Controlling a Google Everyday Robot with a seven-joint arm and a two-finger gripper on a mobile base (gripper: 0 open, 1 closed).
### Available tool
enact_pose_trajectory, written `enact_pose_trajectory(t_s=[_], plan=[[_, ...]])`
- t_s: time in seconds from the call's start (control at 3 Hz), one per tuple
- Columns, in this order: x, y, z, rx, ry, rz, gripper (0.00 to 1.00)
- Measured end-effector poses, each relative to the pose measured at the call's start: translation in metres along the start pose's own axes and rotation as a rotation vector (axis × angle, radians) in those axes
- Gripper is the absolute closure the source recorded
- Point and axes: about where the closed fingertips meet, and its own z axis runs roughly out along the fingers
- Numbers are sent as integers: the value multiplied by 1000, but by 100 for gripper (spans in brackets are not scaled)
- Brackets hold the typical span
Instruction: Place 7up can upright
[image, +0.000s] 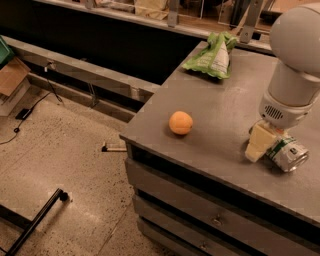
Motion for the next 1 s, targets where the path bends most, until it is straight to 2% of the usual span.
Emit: enact_pose_trajectory(t_s=[0.33, 0.67, 1.0], plan=[[-5, -3, 2, -3, 1, 13, 53], [-30, 3, -28, 12, -66, -78, 76], [-55, 6, -82, 34, -206, -222, 99]])
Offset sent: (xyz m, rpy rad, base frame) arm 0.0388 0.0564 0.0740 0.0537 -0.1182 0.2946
